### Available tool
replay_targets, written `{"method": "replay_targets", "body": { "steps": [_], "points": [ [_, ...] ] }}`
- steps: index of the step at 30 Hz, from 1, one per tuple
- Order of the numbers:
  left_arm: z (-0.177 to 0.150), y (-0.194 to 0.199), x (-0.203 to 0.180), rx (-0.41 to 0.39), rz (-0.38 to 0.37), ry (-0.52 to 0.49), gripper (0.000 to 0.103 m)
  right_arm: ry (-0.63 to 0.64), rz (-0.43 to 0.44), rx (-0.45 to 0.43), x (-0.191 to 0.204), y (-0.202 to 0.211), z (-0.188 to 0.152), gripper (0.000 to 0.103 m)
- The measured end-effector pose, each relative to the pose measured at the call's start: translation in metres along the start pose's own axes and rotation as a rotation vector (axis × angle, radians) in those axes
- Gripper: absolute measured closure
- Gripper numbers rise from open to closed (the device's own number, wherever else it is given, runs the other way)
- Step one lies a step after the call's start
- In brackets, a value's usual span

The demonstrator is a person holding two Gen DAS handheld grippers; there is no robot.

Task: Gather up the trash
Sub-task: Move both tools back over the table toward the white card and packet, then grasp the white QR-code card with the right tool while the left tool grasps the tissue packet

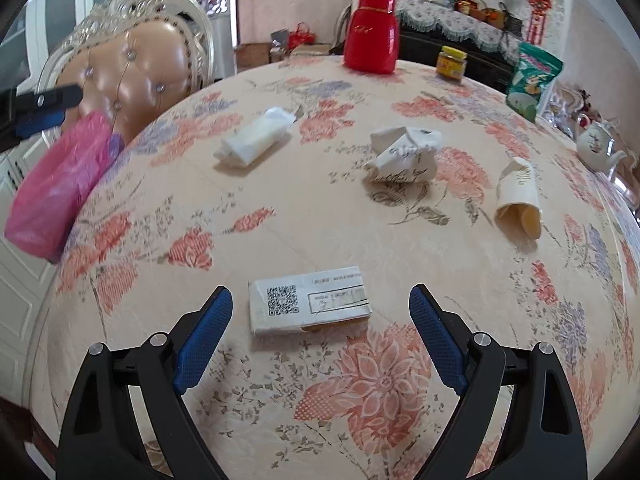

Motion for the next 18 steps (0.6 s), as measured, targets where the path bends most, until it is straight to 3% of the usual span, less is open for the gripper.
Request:
{"method": "replay_targets", "body": {
  "steps": [6,10,18],
  "points": [
    [0.001,-0.009,-0.003,0.012,-0.001,-0.004,0.026,0.038,0.0,0.033,0.005,-0.013,-0.003,0.02],
    [0.004,-0.016,-0.004,0.019,-0.002,-0.004,0.026,0.022,0.006,0.058,0.0,-0.019,-0.004,0.037],
    [0.006,-0.042,-0.014,0.051,-0.013,-0.021,0.025,-0.025,-0.006,0.051,-0.016,-0.023,0.005,0.038]
  ]
}}
Point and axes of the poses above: each gripper's, at about its wrist camera, not at the fingertips, and y roughly against the way its jaws point, x to its left, z to its top, the point moved 7 cm from there along -y, roughly the way its jaws point, and after that the axes turned 14 degrees about -z, right-handed, at the moved point
